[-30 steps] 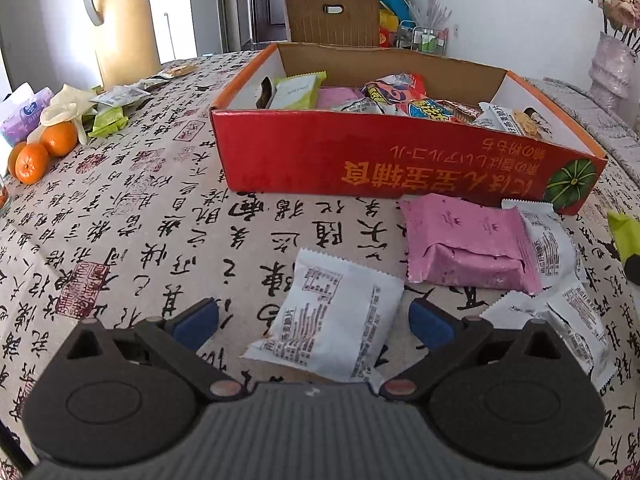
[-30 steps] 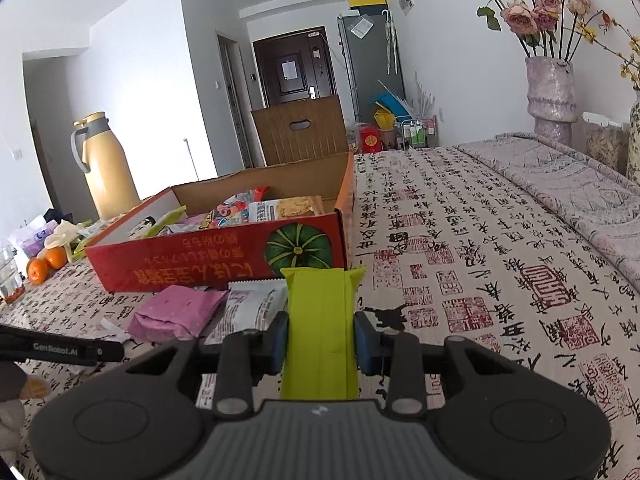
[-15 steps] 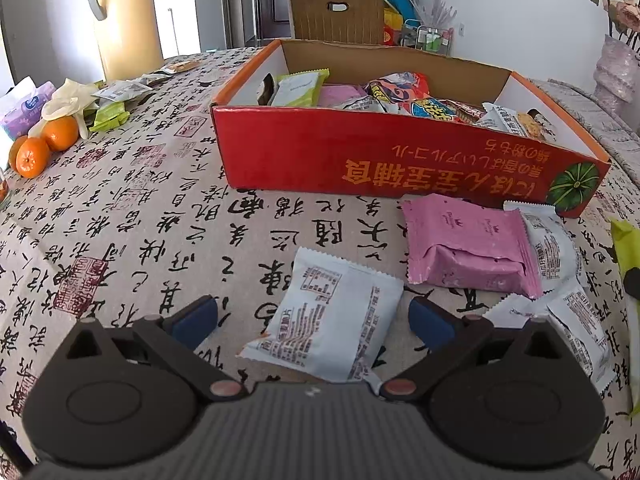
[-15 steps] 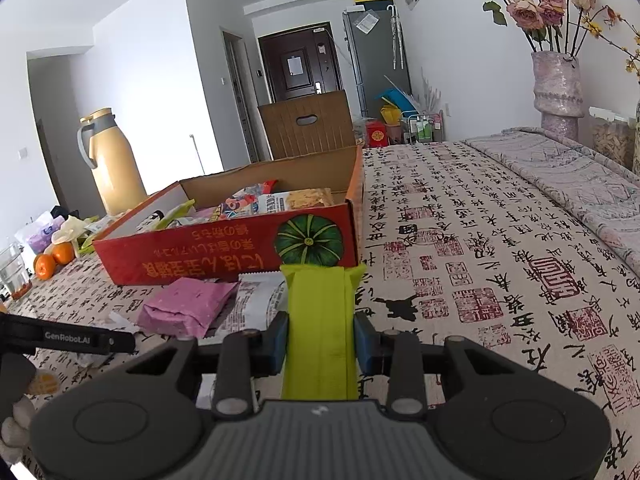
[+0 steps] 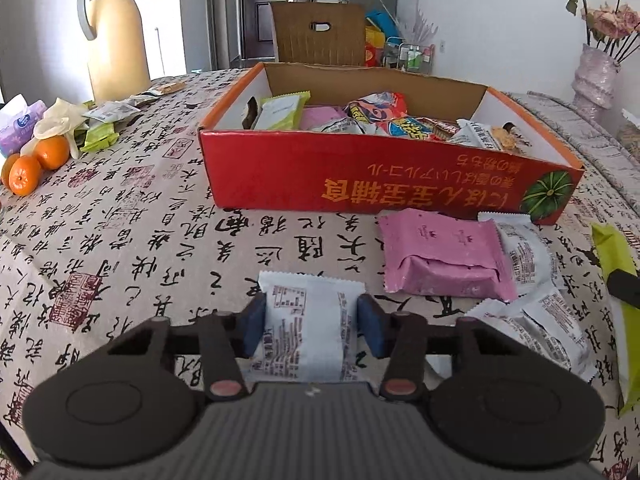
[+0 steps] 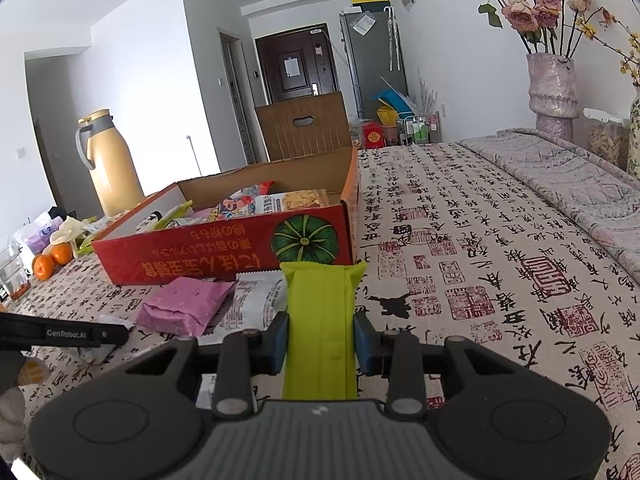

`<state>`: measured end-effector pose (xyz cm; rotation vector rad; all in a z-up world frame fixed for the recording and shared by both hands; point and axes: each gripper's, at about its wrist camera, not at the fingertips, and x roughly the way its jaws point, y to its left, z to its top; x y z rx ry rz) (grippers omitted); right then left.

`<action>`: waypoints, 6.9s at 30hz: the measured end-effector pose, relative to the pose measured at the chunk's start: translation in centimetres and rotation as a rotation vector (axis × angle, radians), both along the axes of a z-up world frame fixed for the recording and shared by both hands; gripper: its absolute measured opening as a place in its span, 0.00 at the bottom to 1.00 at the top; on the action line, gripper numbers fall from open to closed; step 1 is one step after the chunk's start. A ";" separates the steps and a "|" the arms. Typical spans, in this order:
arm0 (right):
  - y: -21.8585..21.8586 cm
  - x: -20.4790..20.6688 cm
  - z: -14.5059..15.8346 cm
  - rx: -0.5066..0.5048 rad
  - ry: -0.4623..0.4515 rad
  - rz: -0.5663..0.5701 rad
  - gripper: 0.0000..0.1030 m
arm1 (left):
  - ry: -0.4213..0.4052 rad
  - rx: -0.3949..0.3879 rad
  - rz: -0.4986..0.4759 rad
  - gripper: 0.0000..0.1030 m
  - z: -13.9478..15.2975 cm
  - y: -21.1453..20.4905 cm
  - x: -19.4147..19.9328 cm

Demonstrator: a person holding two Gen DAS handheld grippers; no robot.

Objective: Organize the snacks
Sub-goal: 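Grasp a white printed packet with the left gripper while the right holds the bar, then carry both items over the cardboard box and open both grippers to drop them, then move both open grippers back toward the snack pile, then lower the right gripper onto a white printed packet and close it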

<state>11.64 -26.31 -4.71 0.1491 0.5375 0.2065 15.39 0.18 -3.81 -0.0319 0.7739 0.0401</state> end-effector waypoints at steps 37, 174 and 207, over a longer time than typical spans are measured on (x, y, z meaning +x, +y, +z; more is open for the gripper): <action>3.8 1.8 7.0 0.011 -0.190 0.042 0.32 | -0.293 -0.046 -0.037 0.43 10.0 -0.1 0.6; 4.4 -1.0 0.4 -0.067 0.045 0.059 1.00 | -0.175 -0.051 0.065 1.00 2.2 3.4 -6.1; 5.5 -0.9 -0.7 -0.067 0.031 0.112 0.38 | -0.132 -0.040 0.063 1.00 2.1 1.9 -5.6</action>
